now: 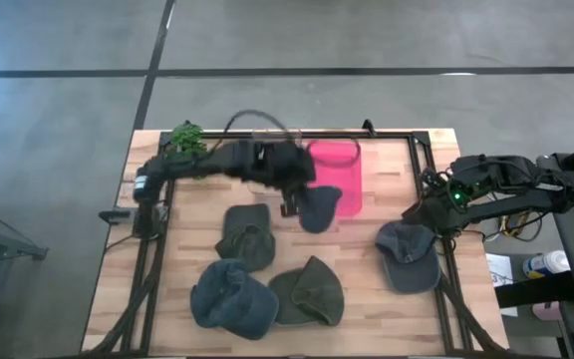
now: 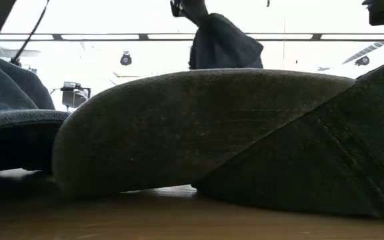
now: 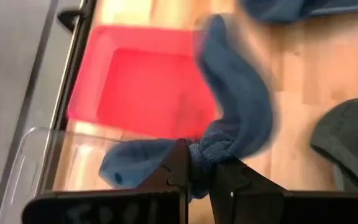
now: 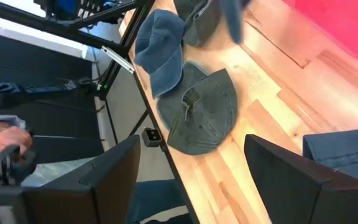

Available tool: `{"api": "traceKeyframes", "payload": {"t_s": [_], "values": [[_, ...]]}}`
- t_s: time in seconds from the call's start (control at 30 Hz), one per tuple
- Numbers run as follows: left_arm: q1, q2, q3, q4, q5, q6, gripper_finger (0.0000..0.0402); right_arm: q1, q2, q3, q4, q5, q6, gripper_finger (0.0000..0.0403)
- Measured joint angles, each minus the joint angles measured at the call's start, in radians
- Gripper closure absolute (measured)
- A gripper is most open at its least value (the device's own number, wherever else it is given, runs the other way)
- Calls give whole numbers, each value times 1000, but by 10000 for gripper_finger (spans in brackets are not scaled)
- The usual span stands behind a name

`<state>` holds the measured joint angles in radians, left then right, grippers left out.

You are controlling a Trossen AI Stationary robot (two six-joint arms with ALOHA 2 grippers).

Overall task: Pick & Place hat
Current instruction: Put the middle blue cap into the transparent bin

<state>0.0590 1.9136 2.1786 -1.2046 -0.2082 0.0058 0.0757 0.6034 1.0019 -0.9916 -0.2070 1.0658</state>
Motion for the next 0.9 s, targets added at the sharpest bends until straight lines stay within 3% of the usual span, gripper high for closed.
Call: {"api": "traceKeyframes", "payload": {"t_s": [0.17,0.33,0.43,0.7,0.9], "values": [[156,69,178,-121,66,42,375,0,0,0,0,0,-27,131],[276,-24,105,-108,154,-7,375,1,-7,-2,-4,0,-65,140],[323,-40,105,-130,95,23,375,0,-8,-3,-6,1,-87,145],[400,1,82,-251,48,189,375,0,-5,-12,-6,7,-107,152],[393,50,-57,-259,127,232,375,0,-6,-26,-7,8,-106,156]]}}
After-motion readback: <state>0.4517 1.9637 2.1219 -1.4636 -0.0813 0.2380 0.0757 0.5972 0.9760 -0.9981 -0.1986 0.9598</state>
